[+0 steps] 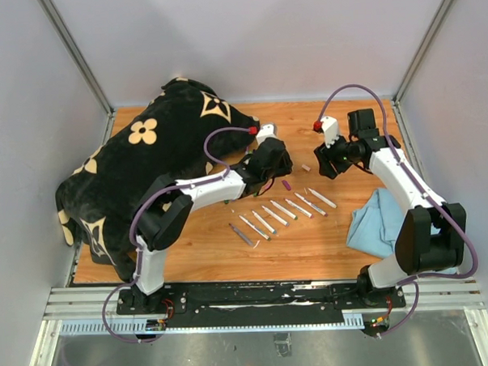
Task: Open the pen caps
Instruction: Place the pen cap at the center of the board, then pick up the pen from the center of the board.
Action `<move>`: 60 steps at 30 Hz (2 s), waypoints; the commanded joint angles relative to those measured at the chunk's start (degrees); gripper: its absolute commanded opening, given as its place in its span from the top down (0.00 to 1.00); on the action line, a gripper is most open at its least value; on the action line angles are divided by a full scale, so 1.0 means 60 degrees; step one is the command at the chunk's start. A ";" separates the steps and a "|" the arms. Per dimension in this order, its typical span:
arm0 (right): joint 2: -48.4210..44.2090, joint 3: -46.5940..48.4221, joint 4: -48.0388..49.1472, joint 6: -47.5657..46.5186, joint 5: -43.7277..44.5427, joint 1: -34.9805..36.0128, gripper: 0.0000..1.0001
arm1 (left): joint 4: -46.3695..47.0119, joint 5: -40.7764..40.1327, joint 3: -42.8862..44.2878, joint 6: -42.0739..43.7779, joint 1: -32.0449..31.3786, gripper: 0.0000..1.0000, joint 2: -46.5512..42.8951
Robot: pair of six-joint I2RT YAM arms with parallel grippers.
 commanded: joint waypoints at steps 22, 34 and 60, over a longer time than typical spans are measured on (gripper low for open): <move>-0.0147 -0.0154 0.0008 0.0091 -0.0587 -0.0198 0.45 | 0.0396 0.1000 -0.2364 0.5388 0.1654 0.38 -0.1632; -0.0115 -0.0154 0.0008 0.0105 -0.0616 -0.0183 0.45 | -0.1378 0.1083 -0.0412 0.5834 0.2548 0.56 -0.0032; -0.0066 -0.0153 0.0006 0.0105 -0.0675 -0.0188 0.45 | -0.2322 0.1387 0.0864 0.5667 0.2817 0.74 0.1341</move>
